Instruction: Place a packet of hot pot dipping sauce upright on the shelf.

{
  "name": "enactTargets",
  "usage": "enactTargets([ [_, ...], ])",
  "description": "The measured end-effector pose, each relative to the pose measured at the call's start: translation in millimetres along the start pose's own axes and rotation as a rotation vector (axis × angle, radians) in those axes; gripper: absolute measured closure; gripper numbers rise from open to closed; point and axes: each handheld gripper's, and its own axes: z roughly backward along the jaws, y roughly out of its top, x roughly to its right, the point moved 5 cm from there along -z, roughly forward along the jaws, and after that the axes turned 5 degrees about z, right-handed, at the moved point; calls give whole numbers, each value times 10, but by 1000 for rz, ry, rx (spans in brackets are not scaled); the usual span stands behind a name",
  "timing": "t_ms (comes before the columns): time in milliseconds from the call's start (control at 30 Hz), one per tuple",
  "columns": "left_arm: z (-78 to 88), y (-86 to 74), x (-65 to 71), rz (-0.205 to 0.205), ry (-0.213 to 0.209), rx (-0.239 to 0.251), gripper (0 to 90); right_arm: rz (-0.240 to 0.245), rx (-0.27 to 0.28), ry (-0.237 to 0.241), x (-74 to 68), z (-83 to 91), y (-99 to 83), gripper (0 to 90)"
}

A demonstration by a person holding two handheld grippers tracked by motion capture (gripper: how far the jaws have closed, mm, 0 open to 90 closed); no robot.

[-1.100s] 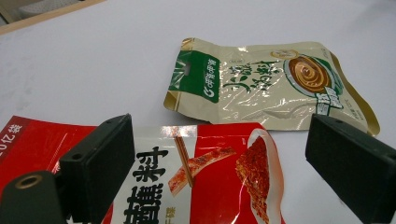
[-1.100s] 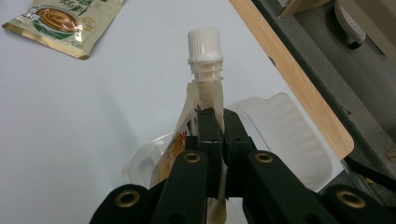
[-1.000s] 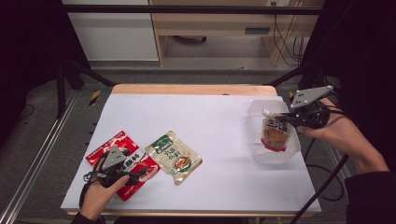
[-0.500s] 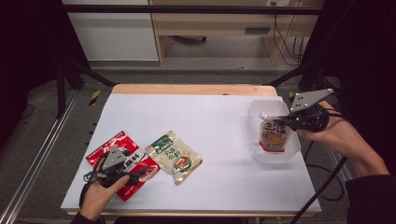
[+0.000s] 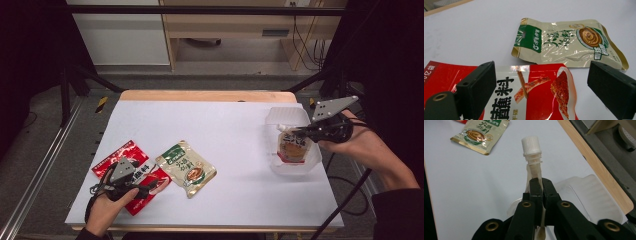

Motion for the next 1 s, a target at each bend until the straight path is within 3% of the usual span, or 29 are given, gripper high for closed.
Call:
enactTargets([
  [400,-4,-2,6,0,0,-3,84,-23,-24,19,-12,43,-101,880],
  [600,-9,-3,11,0,-1,-4,85,-12,-108,21,-25,-7,-254,878],
  [1000,-13,-5,13,-2,-1,-8,85,-42,-87,37,-47,-171,-395,880],
])
